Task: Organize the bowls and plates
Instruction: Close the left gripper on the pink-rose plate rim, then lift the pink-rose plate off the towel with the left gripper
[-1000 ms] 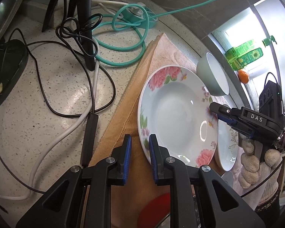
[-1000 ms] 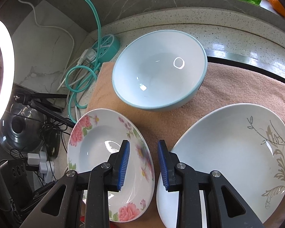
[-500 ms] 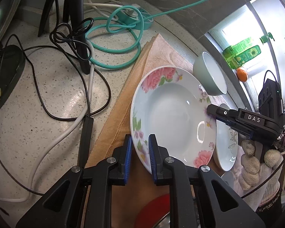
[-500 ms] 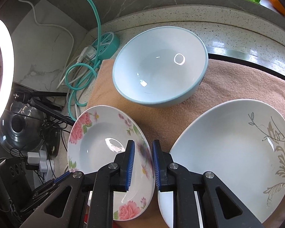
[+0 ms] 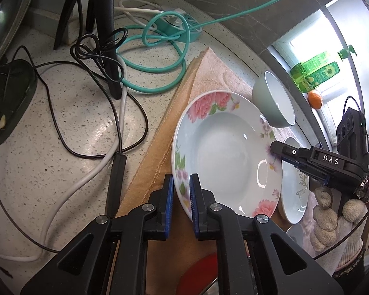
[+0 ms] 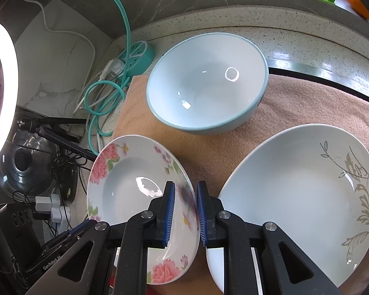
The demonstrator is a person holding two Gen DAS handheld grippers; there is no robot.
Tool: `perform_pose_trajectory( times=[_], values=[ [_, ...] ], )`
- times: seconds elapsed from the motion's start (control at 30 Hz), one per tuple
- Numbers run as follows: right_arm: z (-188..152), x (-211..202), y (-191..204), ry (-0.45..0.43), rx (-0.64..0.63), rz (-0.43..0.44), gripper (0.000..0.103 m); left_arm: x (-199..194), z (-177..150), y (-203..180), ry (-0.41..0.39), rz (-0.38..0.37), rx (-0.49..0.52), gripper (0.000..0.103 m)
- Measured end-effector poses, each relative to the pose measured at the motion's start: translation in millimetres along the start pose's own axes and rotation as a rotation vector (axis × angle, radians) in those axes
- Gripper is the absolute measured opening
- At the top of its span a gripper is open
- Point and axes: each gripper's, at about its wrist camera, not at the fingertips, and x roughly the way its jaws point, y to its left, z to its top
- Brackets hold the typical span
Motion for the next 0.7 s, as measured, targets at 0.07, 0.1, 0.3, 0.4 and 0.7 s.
perform_pose_trajectory(
  times=[0.07,0.1,0.3,0.4,0.7],
  values=[
    [-0.7,-0.1,0.6,0.0,0.001,0.004,0.016,-1.5,1.1,0.1,-0.008,0.007,0.004,0.011],
    [-1.3,-0.4,1.4,-0.001,-0.001,0.003,0.016,-2.0,1.8,-0.1,-0.012,0.012,0.008,0.011],
    [-3.4,-3.6,6.3,-0.01,-0.005,0.008,0.012,-7.5,3.2,0.4,-0.026,0.02,0.012,0.011],
    [-4.8,-6.3,8.2,-0.013,-0.006,0.013,0.011,-10.6,4.2,0.5,-0.032,0.019,0.016,0.011],
    [-8.8,-16.1,9.1,-0.031,0.005,0.043,0.009,-20.7,5.3,-1.9,-0.062,0.029,0.038,0.011]
  ],
)
